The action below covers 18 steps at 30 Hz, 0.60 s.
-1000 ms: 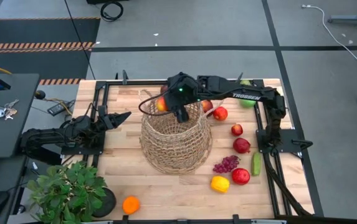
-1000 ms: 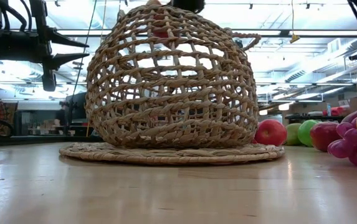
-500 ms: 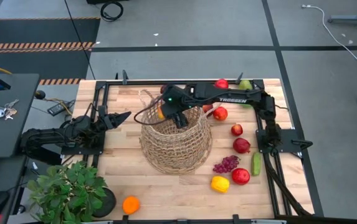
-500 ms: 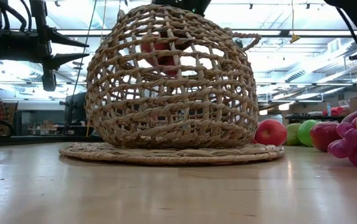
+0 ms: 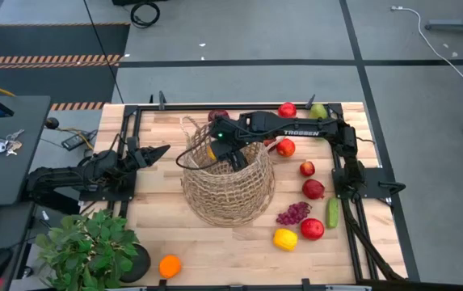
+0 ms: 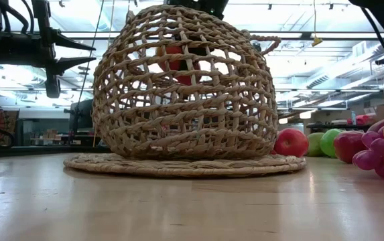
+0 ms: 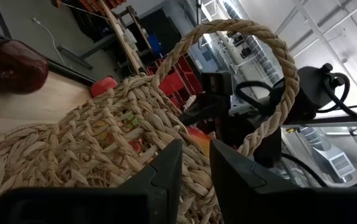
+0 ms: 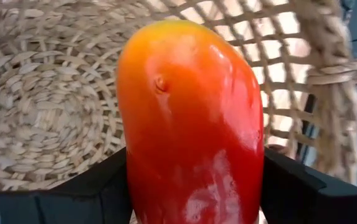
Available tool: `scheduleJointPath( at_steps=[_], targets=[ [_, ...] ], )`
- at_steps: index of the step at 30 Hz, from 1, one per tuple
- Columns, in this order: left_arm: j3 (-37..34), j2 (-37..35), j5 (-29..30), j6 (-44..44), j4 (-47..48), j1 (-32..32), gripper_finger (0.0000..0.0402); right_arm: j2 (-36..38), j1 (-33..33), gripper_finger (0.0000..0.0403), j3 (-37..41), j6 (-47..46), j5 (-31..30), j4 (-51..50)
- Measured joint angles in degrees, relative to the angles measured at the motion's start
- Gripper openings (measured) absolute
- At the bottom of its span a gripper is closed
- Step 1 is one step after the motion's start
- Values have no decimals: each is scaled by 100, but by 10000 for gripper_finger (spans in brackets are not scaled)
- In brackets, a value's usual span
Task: Build produce basket
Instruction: Put the mango into the basket
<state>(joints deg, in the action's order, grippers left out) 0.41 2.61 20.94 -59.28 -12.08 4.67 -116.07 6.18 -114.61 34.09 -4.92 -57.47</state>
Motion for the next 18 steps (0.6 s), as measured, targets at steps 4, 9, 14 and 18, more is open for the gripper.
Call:
scheduleJointPath(
  at_steps=[4, 9, 14, 18],
  targets=[
    [0, 0, 1, -1, 0, 0, 83, 4, -25, 275, 154, -2, 4, 25],
    [0, 0, -1, 1, 0, 0, 85, 4, -31, 275, 422, -58, 5, 20],
    [0, 0, 0, 0, 0, 2, 90, 4, -50, 275, 522, -111, 9, 31],
    [0, 0, 1, -1, -2, 0, 91, 4, -79, 275, 522, -168, 136, 41]
  ],
)
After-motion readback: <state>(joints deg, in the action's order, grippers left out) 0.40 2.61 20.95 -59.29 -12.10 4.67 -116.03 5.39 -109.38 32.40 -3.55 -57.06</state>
